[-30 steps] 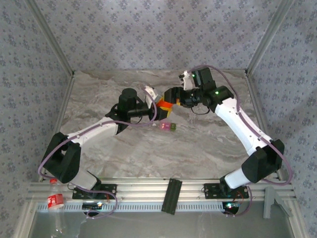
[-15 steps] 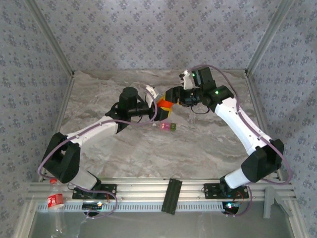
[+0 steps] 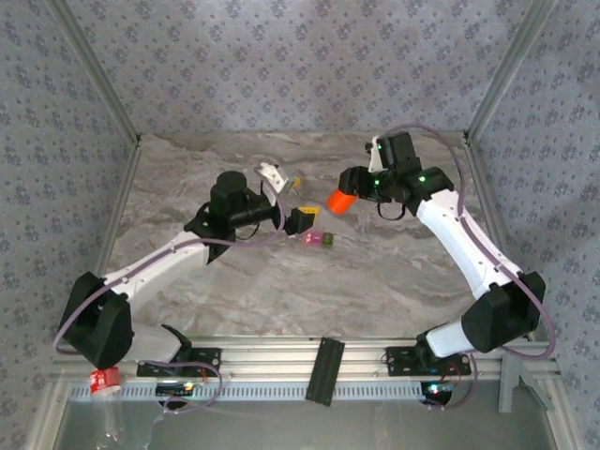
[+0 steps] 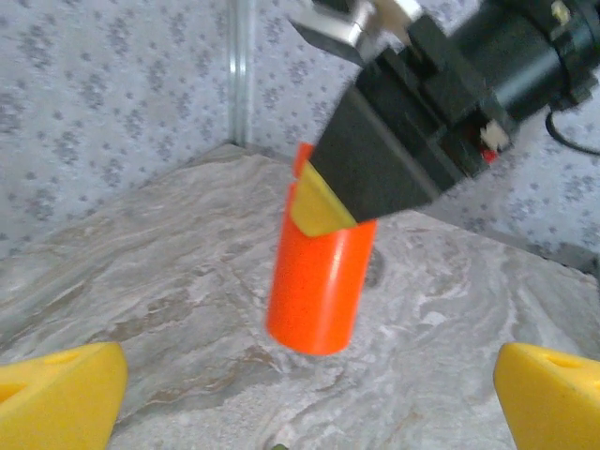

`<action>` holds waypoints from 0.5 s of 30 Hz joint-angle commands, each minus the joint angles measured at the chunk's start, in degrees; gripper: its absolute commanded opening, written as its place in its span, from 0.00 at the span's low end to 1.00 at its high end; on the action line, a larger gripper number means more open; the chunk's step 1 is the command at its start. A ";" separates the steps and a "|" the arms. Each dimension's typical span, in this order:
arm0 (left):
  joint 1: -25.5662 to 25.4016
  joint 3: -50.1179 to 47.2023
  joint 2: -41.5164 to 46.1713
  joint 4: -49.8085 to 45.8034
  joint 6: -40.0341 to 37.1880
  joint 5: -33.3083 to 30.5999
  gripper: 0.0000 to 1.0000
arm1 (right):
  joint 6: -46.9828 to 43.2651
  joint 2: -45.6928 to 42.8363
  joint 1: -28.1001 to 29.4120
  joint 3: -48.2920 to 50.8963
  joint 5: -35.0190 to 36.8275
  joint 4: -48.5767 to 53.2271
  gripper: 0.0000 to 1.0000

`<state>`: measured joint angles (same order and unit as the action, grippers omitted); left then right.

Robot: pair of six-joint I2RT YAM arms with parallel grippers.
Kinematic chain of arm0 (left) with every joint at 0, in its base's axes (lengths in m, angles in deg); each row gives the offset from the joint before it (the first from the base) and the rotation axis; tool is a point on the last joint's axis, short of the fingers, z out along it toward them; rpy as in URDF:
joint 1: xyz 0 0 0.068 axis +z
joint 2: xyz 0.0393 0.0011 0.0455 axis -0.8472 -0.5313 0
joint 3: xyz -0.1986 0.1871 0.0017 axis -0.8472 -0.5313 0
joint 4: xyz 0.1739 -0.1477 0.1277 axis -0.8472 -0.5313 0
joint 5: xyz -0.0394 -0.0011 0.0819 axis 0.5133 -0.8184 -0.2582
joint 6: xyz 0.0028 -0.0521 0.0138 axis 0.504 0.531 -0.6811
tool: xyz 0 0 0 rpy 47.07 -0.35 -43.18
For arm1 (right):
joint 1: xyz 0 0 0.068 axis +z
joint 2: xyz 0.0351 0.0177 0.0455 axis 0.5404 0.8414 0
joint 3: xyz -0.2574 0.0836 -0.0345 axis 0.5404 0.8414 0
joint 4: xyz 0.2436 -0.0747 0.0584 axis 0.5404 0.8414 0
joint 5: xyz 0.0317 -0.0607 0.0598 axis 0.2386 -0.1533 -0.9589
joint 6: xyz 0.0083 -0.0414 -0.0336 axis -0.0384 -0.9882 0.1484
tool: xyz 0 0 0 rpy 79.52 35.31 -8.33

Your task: Sort the pills into containers

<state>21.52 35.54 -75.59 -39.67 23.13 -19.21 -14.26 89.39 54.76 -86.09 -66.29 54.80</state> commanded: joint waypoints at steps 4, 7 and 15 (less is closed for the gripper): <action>0.05 0.12 3.13 -4.27 1.27 -15.63 1.00 | -5.17 -0.85 0.40 6.46 16.76 -3.23 0.41; 0.04 -0.84 4.27 -3.53 1.61 -18.42 1.00 | -5.19 0.33 0.17 9.21 18.50 -6.09 0.41; 0.08 -1.30 5.33 -4.07 2.67 -24.14 1.00 | -3.43 3.12 0.11 16.64 22.06 -12.12 0.41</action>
<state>21.54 35.02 -71.97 -43.89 24.88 -39.69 -17.69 91.79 54.84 -71.07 -47.86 46.52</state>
